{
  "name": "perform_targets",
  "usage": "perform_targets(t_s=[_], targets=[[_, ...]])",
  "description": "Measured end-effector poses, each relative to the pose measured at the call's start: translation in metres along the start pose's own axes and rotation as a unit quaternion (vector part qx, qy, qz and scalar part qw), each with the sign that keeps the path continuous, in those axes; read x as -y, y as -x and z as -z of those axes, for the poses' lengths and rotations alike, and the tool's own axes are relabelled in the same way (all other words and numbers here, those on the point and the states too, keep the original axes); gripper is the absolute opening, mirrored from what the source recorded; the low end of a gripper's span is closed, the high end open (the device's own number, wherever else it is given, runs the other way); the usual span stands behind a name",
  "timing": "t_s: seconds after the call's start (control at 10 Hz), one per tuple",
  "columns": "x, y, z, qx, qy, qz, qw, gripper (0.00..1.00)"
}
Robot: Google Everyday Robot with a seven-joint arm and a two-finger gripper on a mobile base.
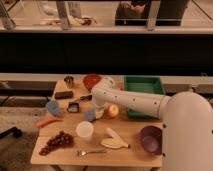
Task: Wipe table surface with sponge
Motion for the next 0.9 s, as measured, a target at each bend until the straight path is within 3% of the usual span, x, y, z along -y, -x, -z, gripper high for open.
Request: perform_targets(t_s=[0.4,0.9], targets=[[0.025,-0.012,-0.012,-0.015,0.001,-0.004,0.9999,0.0],[0.025,-0.011,-0.013,-0.014,0.001,-0.003,0.9999,0.0]])
